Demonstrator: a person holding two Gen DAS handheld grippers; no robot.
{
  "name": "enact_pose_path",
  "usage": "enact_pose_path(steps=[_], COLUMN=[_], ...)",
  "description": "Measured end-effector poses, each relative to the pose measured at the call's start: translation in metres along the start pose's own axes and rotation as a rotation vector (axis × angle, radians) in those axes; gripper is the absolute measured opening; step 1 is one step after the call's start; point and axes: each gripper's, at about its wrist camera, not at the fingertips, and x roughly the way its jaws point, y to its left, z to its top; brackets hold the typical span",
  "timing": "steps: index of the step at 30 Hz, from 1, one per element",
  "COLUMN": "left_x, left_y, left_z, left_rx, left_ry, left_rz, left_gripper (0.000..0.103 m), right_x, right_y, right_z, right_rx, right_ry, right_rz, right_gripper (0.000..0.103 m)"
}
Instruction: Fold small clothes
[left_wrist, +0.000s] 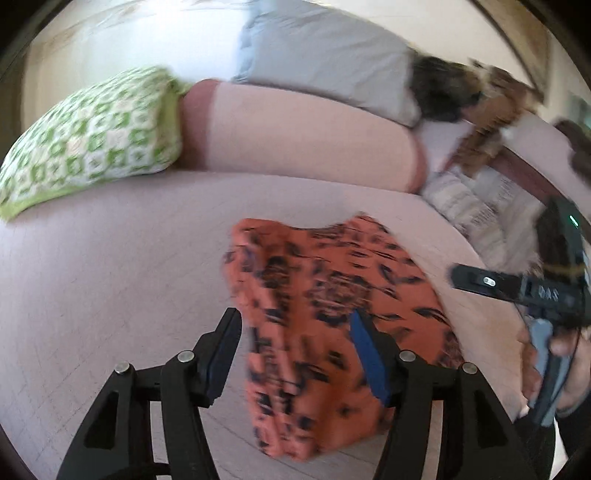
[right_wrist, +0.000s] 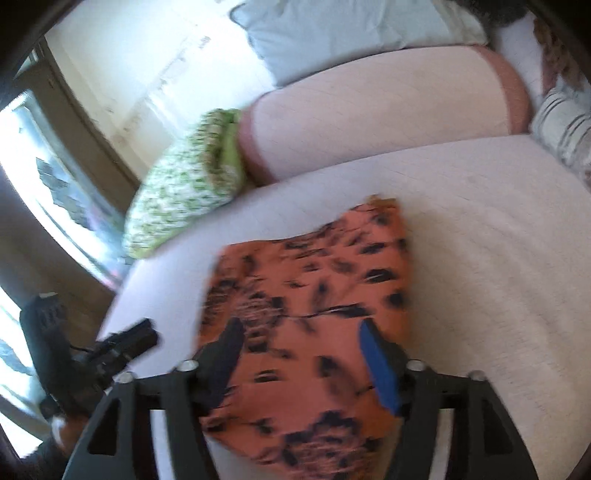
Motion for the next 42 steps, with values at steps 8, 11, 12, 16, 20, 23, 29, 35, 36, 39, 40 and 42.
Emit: enact_pose_path(steps=[8, 11, 12, 16, 20, 23, 29, 35, 36, 39, 40, 42], left_x=[0.034, 0.023, 0.027, 0.07, 0.12, 0.161, 0.125, 0.054, 0.047, 0.023, 0.016, -0.003], left_y=[0.007, 0.001, 0.001, 0.015, 0.043, 0.072, 0.053, 0.015, 0.013, 0.002, 0.001, -0.002], left_z=[-0.004, 0.031, 0.04, 0.079, 0.088, 0.076, 0.075, 0.066, 0.062, 0.046, 0.043, 0.035], left_rx=[-0.037, 0.0, 0.006, -0.042, -0.113, -0.177, -0.134, -0.074, -0.071, -0.069, -0.074, -0.083], left_ry=[0.118, 0.015, 0.007, 0.017, 0.104, 0.245, 0.134, 0.041, 0.043, 0.052, 0.05, 0.034], left_rz=[0.096, 0.056, 0.041, 0.005, 0.055, 0.201, 0.234, 0.247, 0.253, 0.268, 0.267, 0.26], left_gripper=[0.061, 0.063, 0.063, 0.063, 0.063, 0.065, 0.068, 0.07, 0.07, 0.07, 0.07, 0.071], right_x=[0.014, 0.008, 0.009, 0.023, 0.038, 0.051, 0.043, 0.016, 0.019, 0.042, 0.037, 0.021], right_y=[-0.01, -0.002, -0.002, -0.006, -0.012, -0.022, -0.016, -0.003, -0.002, -0.01, -0.008, 0.001], right_z=[-0.019, -0.004, -0.001, 0.008, 0.002, -0.005, -0.01, -0.024, -0.028, -0.046, -0.047, -0.044], right_rx=[0.075, 0.041, 0.047, 0.088, 0.1, 0.13, 0.112, 0.119, 0.12, 0.133, 0.148, 0.147], right_ry=[0.085, 0.061, 0.055, 0.058, 0.085, 0.117, 0.102, 0.042, 0.055, 0.145, 0.126, 0.085], right_rz=[0.035, 0.029, 0.04, 0.053, 0.063, 0.059, 0.055, 0.092, 0.087, 0.028, 0.024, 0.033], right_gripper=[0.072, 0.072, 0.072, 0.072, 0.072, 0.072, 0.072, 0.077, 0.078, 0.081, 0.081, 0.081])
